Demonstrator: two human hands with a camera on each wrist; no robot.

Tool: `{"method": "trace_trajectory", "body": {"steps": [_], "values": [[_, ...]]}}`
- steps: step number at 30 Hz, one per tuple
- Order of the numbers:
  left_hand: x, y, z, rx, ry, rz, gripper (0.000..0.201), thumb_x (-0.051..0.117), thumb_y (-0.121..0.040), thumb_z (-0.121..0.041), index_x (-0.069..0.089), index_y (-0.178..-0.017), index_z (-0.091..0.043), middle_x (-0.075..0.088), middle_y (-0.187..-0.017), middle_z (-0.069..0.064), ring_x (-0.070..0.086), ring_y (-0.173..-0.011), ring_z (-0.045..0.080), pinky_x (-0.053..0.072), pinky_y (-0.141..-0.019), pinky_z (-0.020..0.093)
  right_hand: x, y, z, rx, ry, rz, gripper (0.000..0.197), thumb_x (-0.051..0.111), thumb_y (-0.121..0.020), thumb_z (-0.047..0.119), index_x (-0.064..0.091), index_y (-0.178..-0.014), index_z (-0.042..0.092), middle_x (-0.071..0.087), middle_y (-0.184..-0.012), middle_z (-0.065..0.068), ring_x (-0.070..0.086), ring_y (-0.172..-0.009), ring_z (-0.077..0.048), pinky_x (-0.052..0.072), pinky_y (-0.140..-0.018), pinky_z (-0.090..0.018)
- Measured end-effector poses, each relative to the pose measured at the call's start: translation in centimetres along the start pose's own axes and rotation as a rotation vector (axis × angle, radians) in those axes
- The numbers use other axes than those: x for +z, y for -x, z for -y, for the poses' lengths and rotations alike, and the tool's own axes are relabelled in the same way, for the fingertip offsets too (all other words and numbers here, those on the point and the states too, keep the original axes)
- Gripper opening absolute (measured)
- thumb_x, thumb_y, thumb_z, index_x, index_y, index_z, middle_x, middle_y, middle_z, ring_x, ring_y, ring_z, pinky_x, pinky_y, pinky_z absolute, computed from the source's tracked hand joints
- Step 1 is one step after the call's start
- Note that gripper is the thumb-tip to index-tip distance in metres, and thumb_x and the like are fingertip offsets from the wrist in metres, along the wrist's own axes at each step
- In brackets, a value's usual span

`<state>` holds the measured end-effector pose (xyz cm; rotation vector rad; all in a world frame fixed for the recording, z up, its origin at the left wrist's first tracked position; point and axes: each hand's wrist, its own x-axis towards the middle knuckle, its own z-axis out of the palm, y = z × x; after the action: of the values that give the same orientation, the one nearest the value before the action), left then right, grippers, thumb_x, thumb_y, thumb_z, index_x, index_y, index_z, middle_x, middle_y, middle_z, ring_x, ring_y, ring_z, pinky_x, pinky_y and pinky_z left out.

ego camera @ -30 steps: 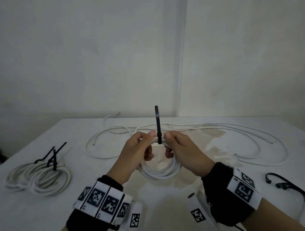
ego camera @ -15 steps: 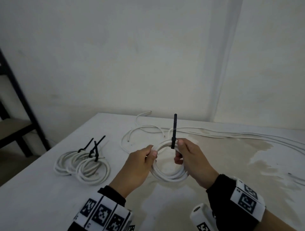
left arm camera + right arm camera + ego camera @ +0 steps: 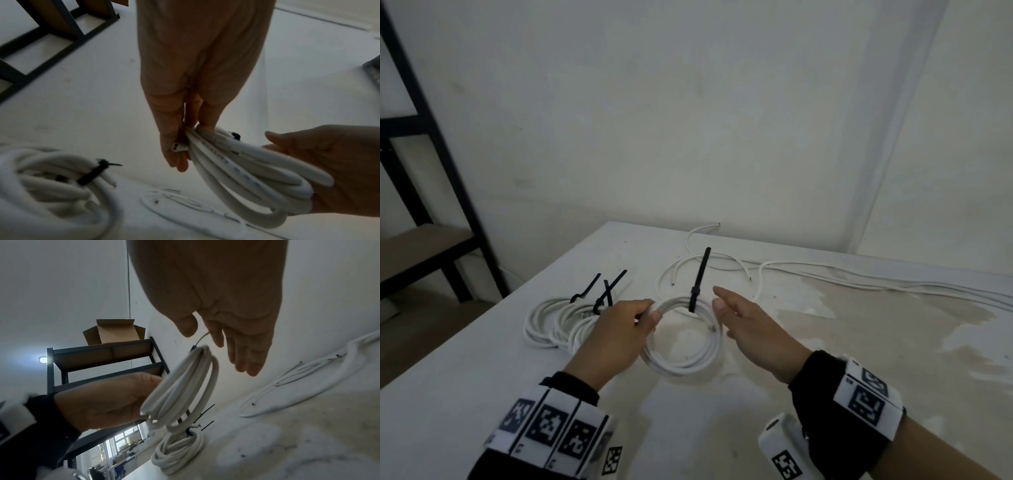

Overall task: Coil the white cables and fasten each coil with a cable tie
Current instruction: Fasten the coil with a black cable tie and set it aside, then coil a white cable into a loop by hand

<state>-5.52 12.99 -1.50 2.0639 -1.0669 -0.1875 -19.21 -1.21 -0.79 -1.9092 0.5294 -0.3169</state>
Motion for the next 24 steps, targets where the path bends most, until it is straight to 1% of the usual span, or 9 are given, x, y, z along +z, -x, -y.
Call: {"method": "trace_trajectory", "body": {"steps": [4, 7, 11, 13, 15, 16, 18, 21, 24], "values": [[-1.1, -0.4, 2.9, -0.118, -0.111, 0.065, 0.032, 0.05, -0.094, -0.018, 0.058, -0.08, 0.01, 0.054, -0.073, 0.021, 0.047, -0.069, 0.019, 0.032, -0.063, 0.028, -1.1, -1.2, -0.4, 0.08, 0.048, -0.043, 0.051, 0.039, -0.096, 0.041, 0.033, -0.142, 0.021, 0.039, -0.144, 0.003, 0.038, -0.13, -0.012, 0.03, -0.112, -0.036], [-1.5, -0.8, 4.3, -0.176, -0.196, 0.085, 0.026, 0.05, -0.094, -0.018, 0.061, -0.08, 0.0, 0.05, -0.075, 0.013, 0.046, -0.071, 0.017, 0.029, -0.057, 0.021, -2.6, -1.7, -1.0, 0.128, 0.046, -0.09, 0.051, 0.042, -0.093, 0.044, 0.039, -0.138, 0.019, 0.046, -0.139, -0.001, 0.044, -0.126, -0.016, 0.032, -0.11, -0.038], [-1.6, -1.4, 4.5, -0.225, -0.278, 0.087, 0.028, 0.05, -0.094, -0.017, 0.058, -0.069, -0.008, 0.046, -0.063, 0.001, 0.043, -0.06, 0.01, 0.03, -0.05, 0.013, -4.3, -2.0, -1.5, 0.162, 0.046, -0.13, 0.048, 0.043, -0.093, 0.043, 0.043, -0.134, 0.016, 0.05, -0.134, -0.001, 0.049, -0.12, -0.017, 0.036, -0.106, -0.035], [-1.5, -1.8, 4.4, -0.261, -0.316, 0.106, 0.024, 0.05, -0.094, -0.017, 0.064, -0.076, -0.01, 0.051, -0.068, 0.002, 0.046, -0.064, 0.012, 0.03, -0.053, 0.019, -4.8, -2.0, -1.8, 0.174, 0.044, -0.141, 0.047, 0.043, -0.094, 0.042, 0.045, -0.132, 0.015, 0.052, -0.129, 0.0, 0.052, -0.112, -0.015, 0.039, -0.098, -0.03], [-1.4, -2.2, 4.4, -0.312, -0.32, 0.121, 0.024, 0.051, -0.094, -0.019, 0.068, -0.093, -0.001, 0.056, -0.077, 0.006, 0.049, -0.072, 0.017, 0.031, -0.061, 0.025, -5.1, -2.0, -2.0, 0.18, 0.043, -0.154, 0.046, 0.044, -0.093, 0.042, 0.047, -0.13, 0.014, 0.054, -0.122, 0.002, 0.054, -0.105, -0.014, 0.04, -0.094, -0.029], [-1.3, -2.4, 4.4, -0.332, -0.31, 0.126, 0.025, 0.052, -0.094, -0.019, 0.068, -0.092, 0.0, 0.055, -0.074, 0.006, 0.048, -0.069, 0.017, 0.031, -0.059, 0.026, -5.3, -2.1, -2.1, 0.18, 0.043, -0.161, 0.045, 0.044, -0.093, 0.042, 0.048, -0.129, 0.014, 0.055, -0.12, 0.003, 0.055, -0.105, -0.015, 0.041, -0.094, -0.03], [-1.1, -2.8, 4.3, -0.362, -0.308, 0.125, 0.027, 0.052, -0.094, -0.021, 0.062, -0.077, -0.003, 0.048, -0.061, 0.004, 0.044, -0.059, 0.015, 0.031, -0.053, 0.022, -5.7, -2.3, -2.2, 0.178, 0.039, -0.173, 0.043, 0.044, -0.093, 0.042, 0.049, -0.126, 0.015, 0.055, -0.117, 0.003, 0.055, -0.105, -0.015, 0.041, -0.095, -0.032], [-1.0, -3.1, 4.1, -0.385, -0.326, 0.113, 0.034, 0.052, -0.094, -0.023, 0.052, -0.063, -0.008, 0.045, -0.057, 0.003, 0.043, -0.056, 0.014, 0.03, -0.051, 0.019, -6.2, -2.6, -2.2, 0.176, 0.035, -0.178, 0.04, 0.045, -0.093, 0.042, 0.051, -0.123, 0.016, 0.055, -0.118, 0.003, 0.055, -0.107, -0.015, 0.041, -0.092, -0.029], [-1.1, -3.2, 4.1, -0.389, -0.331, 0.108, 0.023, 0.054, -0.093, -0.024, 0.062, -0.079, -0.006, 0.057, -0.076, 0.007, 0.053, -0.075, 0.021, 0.036, -0.064, 0.025, -7.0, -2.7, -2.6, 0.177, 0.058, -0.186, 0.044, 0.046, -0.092, 0.044, 0.05, -0.126, 0.016, 0.053, -0.125, 0.002, 0.052, -0.114, -0.016, 0.039, -0.093, -0.029]]}}
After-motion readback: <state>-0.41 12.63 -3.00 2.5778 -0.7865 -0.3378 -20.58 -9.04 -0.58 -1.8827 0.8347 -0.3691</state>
